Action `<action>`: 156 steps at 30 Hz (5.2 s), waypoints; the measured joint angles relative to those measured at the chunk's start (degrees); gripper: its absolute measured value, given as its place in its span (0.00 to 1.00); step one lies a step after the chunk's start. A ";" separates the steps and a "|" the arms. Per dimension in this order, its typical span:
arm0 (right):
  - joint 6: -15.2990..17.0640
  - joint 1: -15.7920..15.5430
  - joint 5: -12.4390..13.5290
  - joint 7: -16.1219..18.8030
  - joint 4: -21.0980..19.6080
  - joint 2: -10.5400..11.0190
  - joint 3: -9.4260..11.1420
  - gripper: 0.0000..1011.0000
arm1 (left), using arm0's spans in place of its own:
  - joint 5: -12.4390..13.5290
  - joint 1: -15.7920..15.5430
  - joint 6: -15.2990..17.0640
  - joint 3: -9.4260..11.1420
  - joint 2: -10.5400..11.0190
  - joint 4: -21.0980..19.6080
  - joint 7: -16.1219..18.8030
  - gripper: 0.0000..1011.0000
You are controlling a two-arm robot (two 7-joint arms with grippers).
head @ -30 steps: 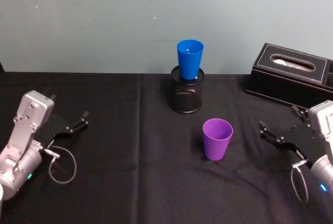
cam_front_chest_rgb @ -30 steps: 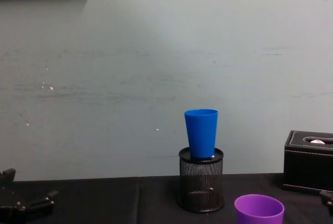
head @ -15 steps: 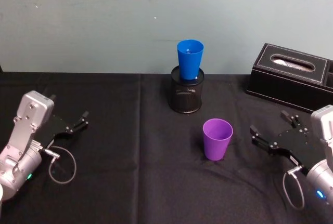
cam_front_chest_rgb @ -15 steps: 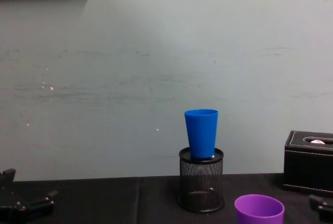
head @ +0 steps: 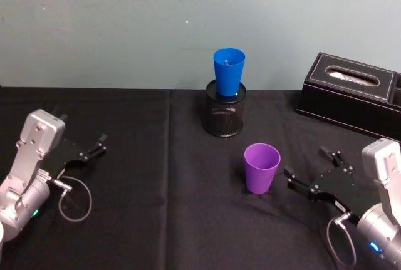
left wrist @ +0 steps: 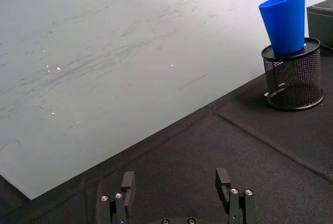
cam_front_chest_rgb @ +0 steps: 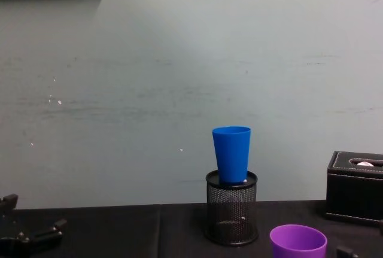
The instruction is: Pick up one cup with a gripper and tap it against the other cup.
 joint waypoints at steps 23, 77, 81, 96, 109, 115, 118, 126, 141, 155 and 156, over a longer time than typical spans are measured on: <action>0.18 -1.01 -0.58 5.40 0.74 -3.07 0.37 0.99 | 0.00 0.00 0.00 0.00 0.00 0.00 0.00 1.00; -2.19 6.87 -3.07 15.40 11.73 -11.91 2.46 0.99 | 0.00 0.00 0.00 0.00 0.00 0.00 0.00 1.00; -2.14 7.24 -3.19 15.65 12.52 -12.16 2.36 0.99 | 0.00 0.00 0.00 0.00 0.00 0.00 0.00 1.00; -2.51 8.68 -2.94 16.82 14.88 -12.94 1.89 0.99 | 0.00 0.00 0.00 0.00 0.00 0.00 0.00 1.00; -2.49 8.51 -2.88 16.78 14.64 -12.86 1.93 0.94 | 0.00 0.00 0.00 0.00 0.00 0.00 0.00 1.00; -2.46 8.48 -2.86 16.76 14.58 -12.83 1.97 0.78 | 0.00 0.00 0.00 0.00 0.00 0.00 0.00 1.00; -2.45 8.47 -2.85 16.74 14.56 -12.82 1.98 0.76 | 0.00 0.00 0.00 0.00 0.00 0.01 0.00 1.00; -2.42 8.43 -2.85 16.70 14.51 -12.80 1.98 0.73 | 0.00 0.00 0.00 0.00 0.00 0.00 0.00 1.00; -2.41 8.41 -2.85 16.66 14.50 -12.80 1.98 0.73 | 0.00 0.00 0.00 0.00 0.00 0.00 0.00 1.00; -2.41 8.42 -2.85 16.66 14.51 -12.80 1.98 0.73 | 0.00 0.00 0.00 0.00 0.00 0.00 0.00 1.00; -2.41 8.42 -2.86 16.66 14.51 -12.80 1.98 0.73 | 0.00 0.00 0.00 0.00 0.00 0.00 0.00 1.00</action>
